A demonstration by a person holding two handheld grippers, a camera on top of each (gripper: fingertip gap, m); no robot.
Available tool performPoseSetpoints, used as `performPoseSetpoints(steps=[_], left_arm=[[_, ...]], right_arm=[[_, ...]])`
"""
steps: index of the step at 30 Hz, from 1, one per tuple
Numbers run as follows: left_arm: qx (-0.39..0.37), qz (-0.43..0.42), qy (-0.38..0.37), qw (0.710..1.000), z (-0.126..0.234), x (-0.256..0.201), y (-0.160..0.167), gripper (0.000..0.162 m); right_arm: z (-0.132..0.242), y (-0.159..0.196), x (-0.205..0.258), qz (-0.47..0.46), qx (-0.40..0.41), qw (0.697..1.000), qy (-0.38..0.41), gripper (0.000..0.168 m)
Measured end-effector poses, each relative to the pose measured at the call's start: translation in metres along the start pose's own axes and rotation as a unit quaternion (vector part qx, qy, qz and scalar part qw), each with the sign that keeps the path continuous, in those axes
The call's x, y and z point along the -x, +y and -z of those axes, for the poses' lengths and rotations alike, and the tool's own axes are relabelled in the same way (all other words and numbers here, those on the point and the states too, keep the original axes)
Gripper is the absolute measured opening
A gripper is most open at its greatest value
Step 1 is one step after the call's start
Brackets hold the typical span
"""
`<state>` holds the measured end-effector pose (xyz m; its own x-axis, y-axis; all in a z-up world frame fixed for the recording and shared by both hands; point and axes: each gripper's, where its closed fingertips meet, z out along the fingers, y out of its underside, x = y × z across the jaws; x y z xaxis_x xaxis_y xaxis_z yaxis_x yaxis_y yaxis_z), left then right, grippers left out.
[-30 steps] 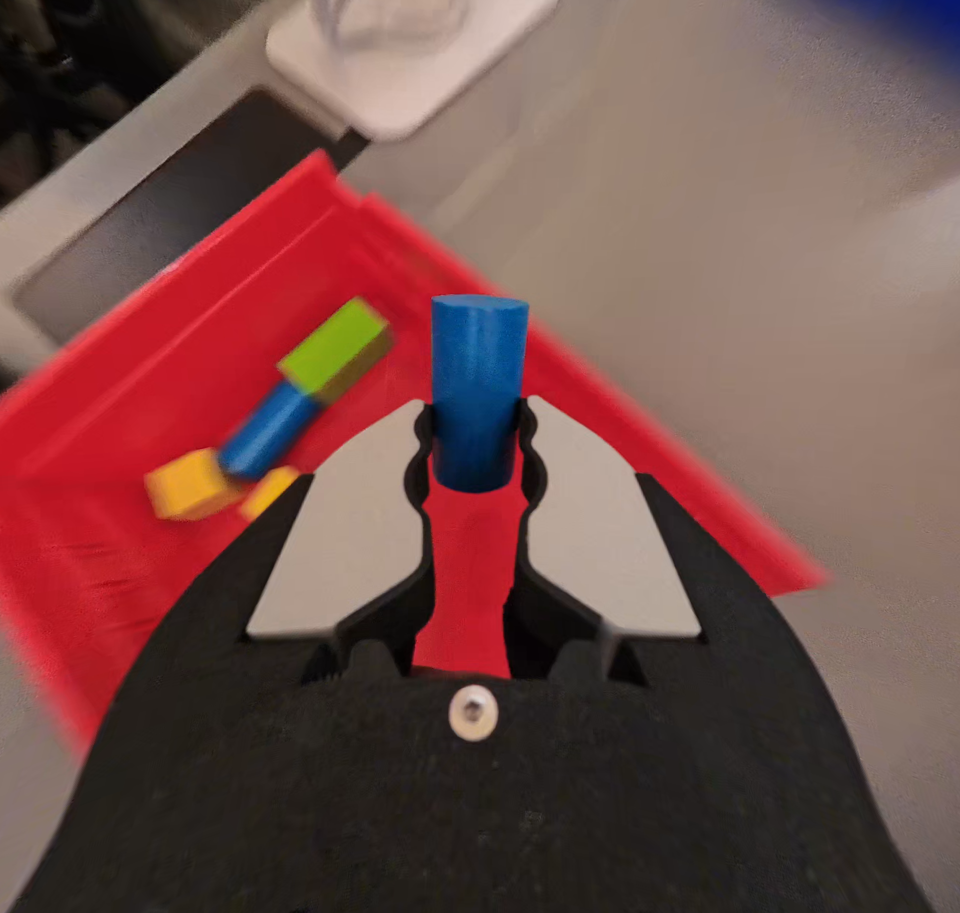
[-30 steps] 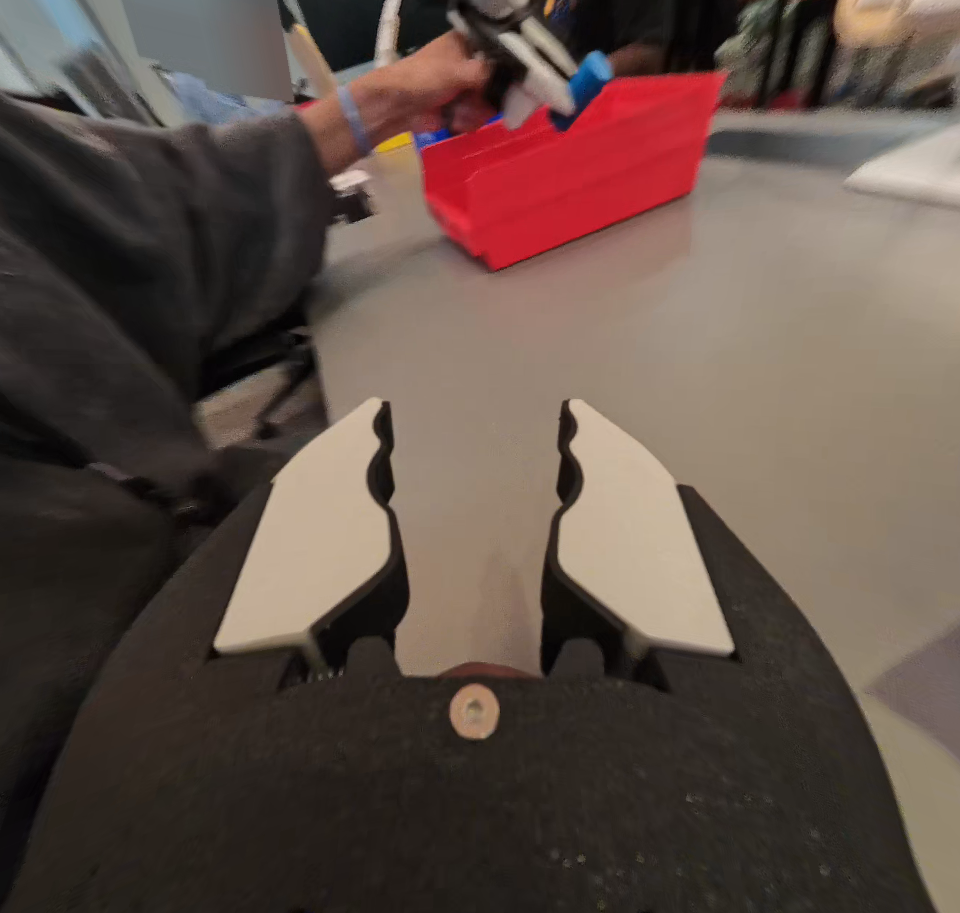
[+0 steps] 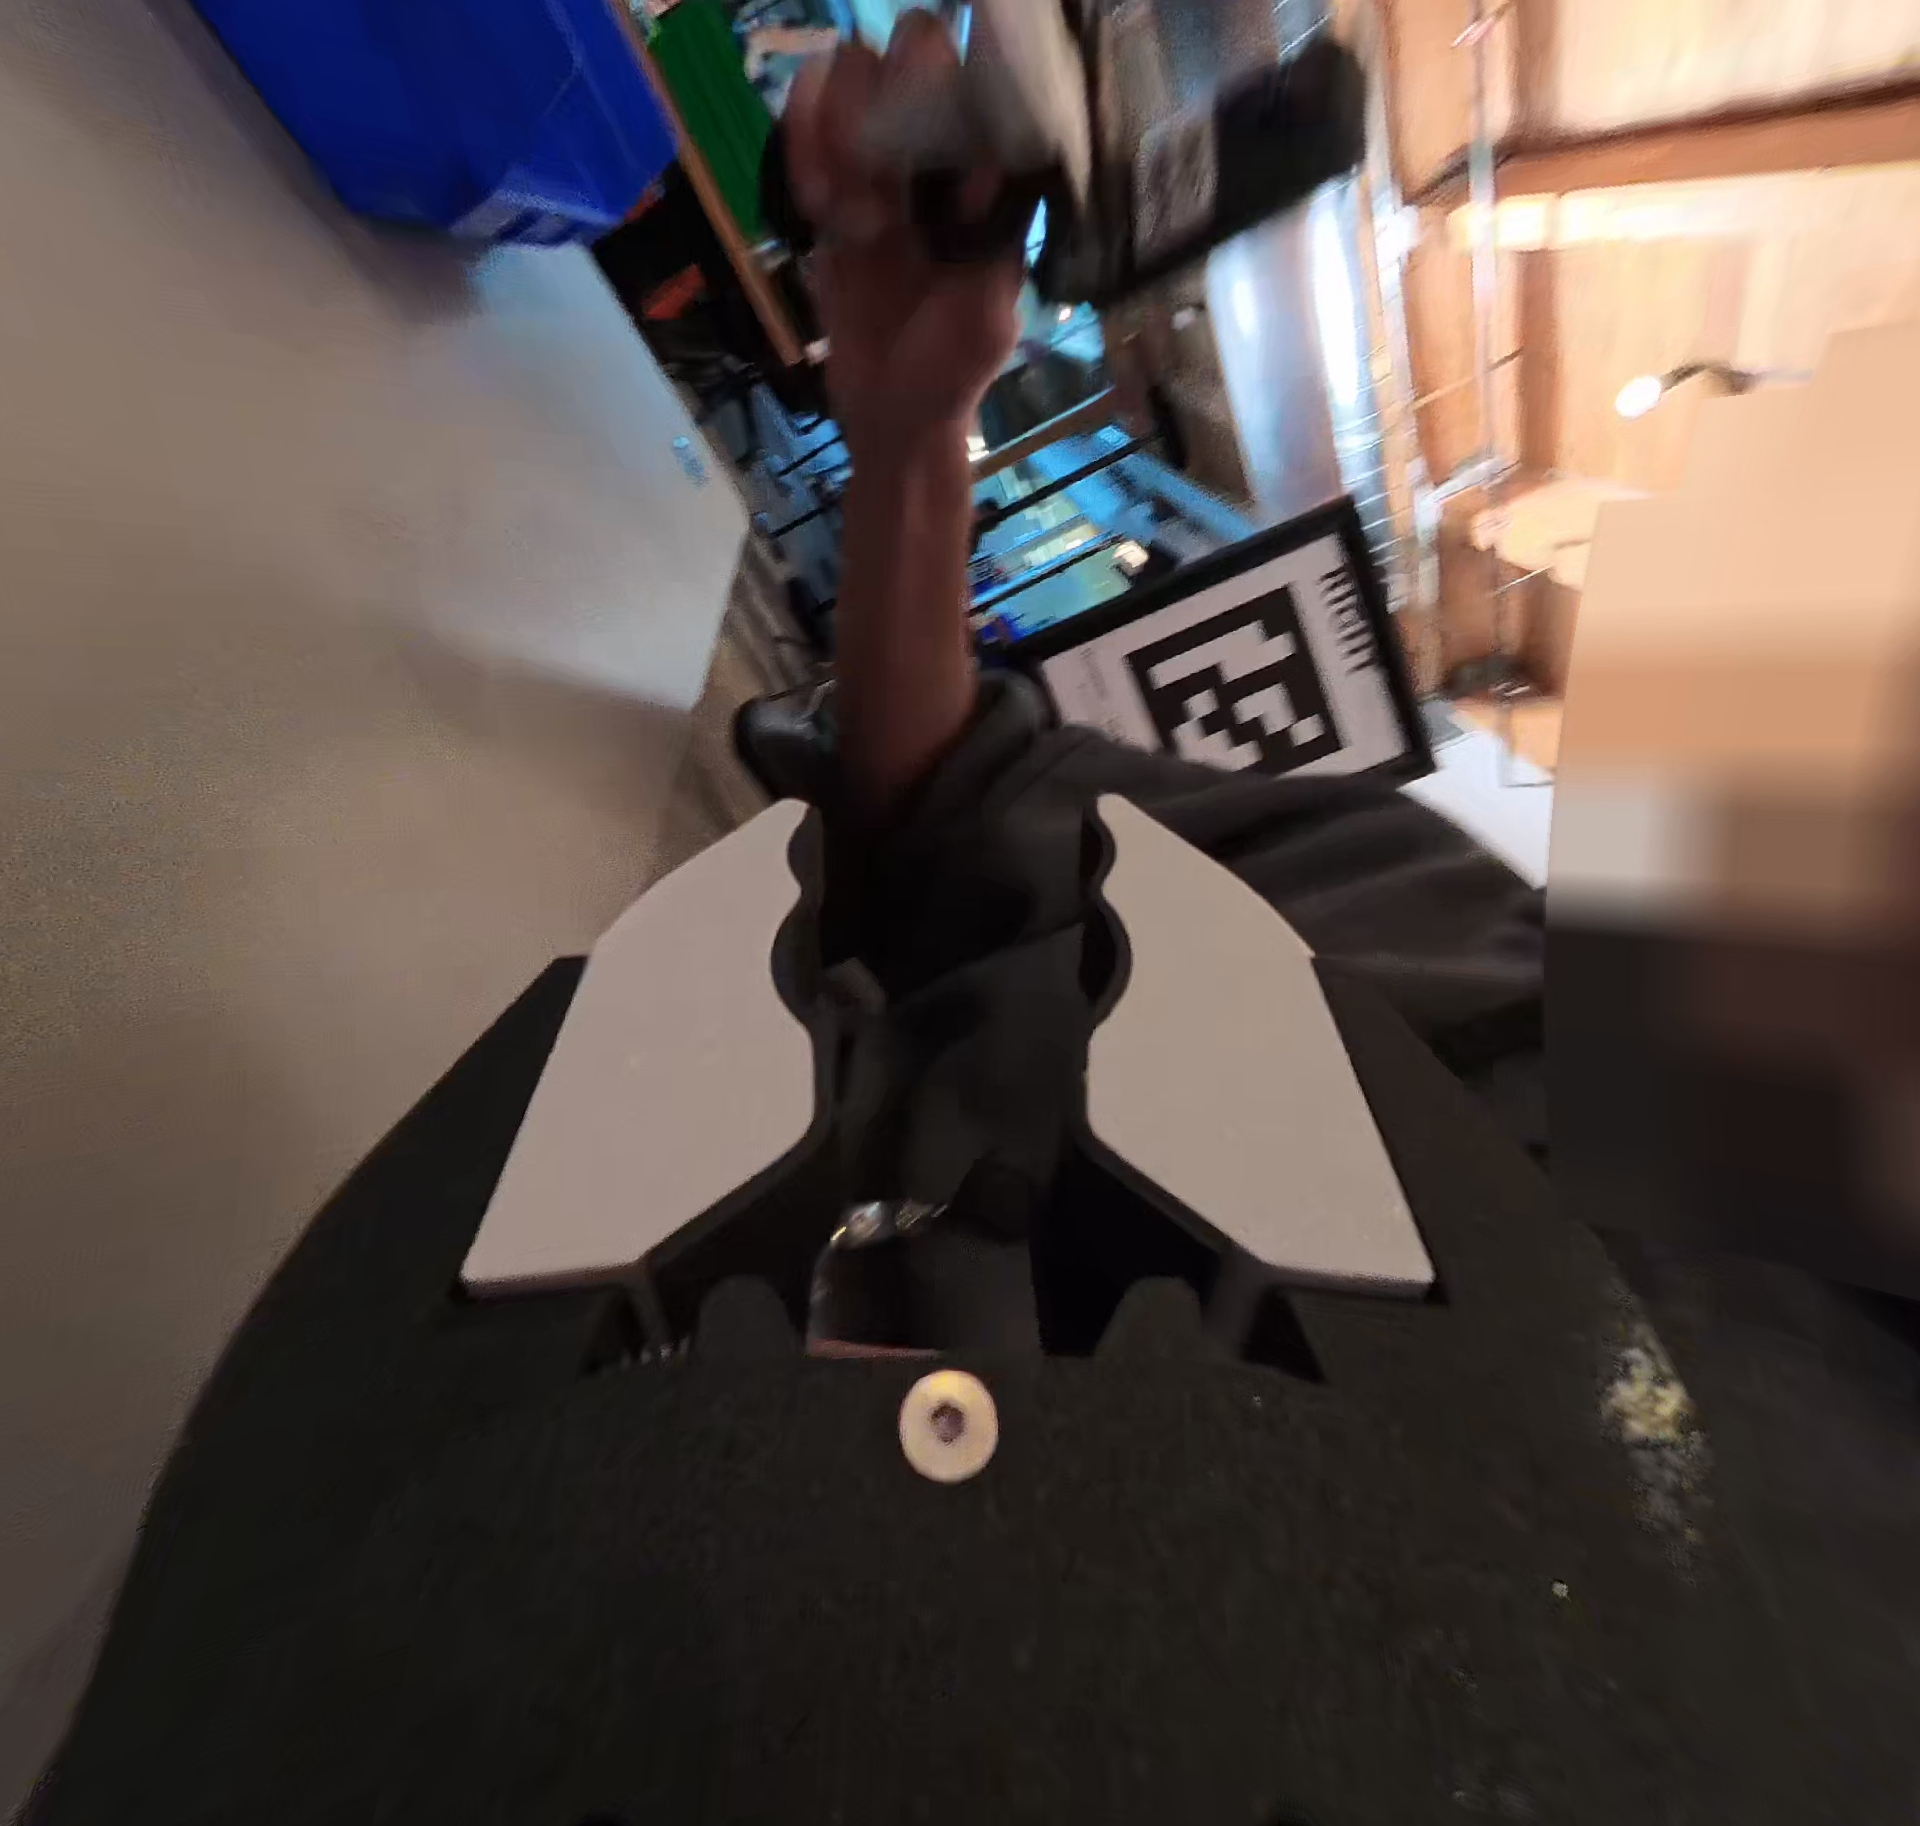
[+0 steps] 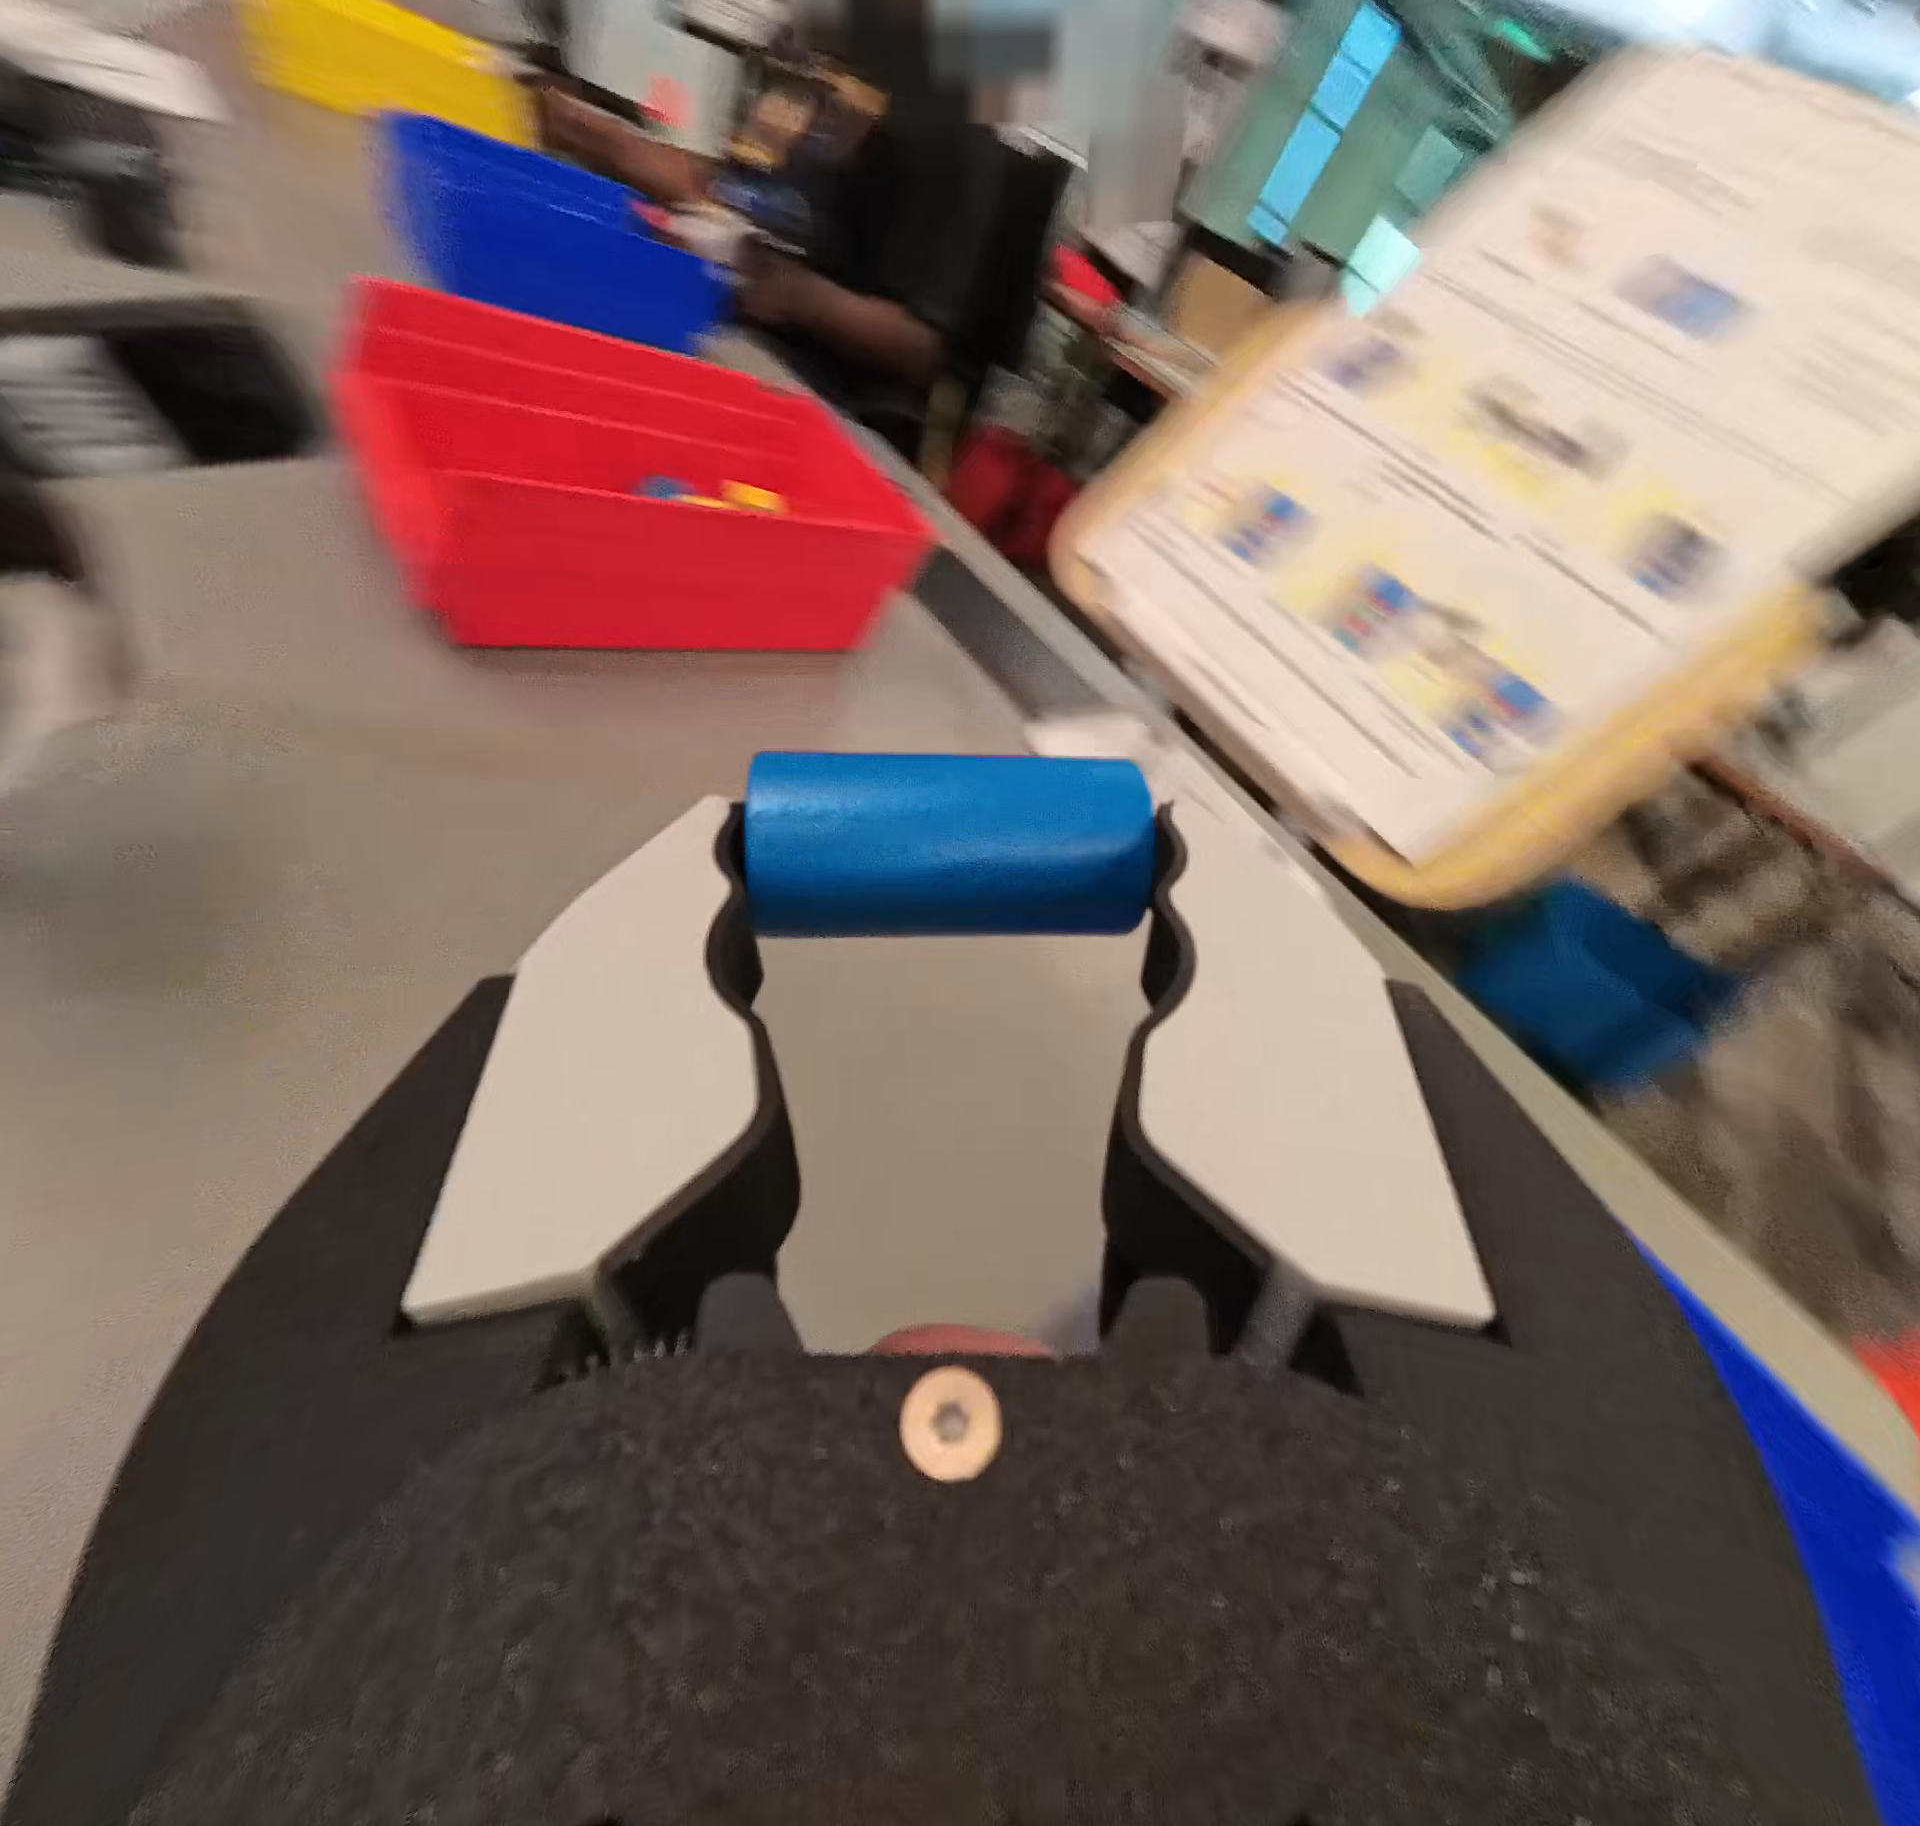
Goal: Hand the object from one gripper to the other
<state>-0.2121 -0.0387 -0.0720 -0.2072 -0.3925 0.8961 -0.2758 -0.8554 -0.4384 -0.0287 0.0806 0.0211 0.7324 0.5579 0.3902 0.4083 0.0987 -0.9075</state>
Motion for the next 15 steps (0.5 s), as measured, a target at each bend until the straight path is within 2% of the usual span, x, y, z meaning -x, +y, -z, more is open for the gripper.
performPoseSetpoints(steps=[1, 3, 6, 7, 9, 12, 15], left_arm=[[0.004, -0.016, -0.029, 0.999, 0.004, 0.008, 0.008, 0.045], [0.004, -0.037, -0.067, 0.997, 0.010, 0.016, 0.013, 0.044], [-0.017, -0.055, -0.060, 0.997, 0.016, 0.007, 0.001, 0.039], [-0.025, -0.061, -0.062, 0.996, 0.018, 0.006, -0.004, 0.038], [-0.032, -0.072, -0.074, 0.994, 0.021, 0.007, -0.009, 0.037], [-0.026, -0.078, -0.089, 0.993, 0.024, 0.012, -0.004, 0.037], [-0.033, -0.070, -0.074, 0.994, 0.025, 0.007, -0.005, 0.037]], right_arm=[[0.008, 0.013, -0.042, -0.033, 0.031, 0.998, 0.047, 0.072], [0.018, 0.062, -0.122, -0.096, 0.124, 0.979, 0.131, 0.072], [-0.002, 0.156, -0.189, -0.193, 0.249, 0.937, 0.149, 0.072], [-0.013, 0.187, -0.197, -0.218, 0.300, 0.918, 0.137, 0.073], [-0.037, 0.226, -0.205, -0.229, 0.361, 0.897, 0.112, 0.073], [-0.064, 0.261, -0.199, -0.244, 0.434, 0.865, 0.064, 0.072], [-0.075, 0.282, -0.187, -0.240, 0.499, 0.832, 0.034, 0.072]])
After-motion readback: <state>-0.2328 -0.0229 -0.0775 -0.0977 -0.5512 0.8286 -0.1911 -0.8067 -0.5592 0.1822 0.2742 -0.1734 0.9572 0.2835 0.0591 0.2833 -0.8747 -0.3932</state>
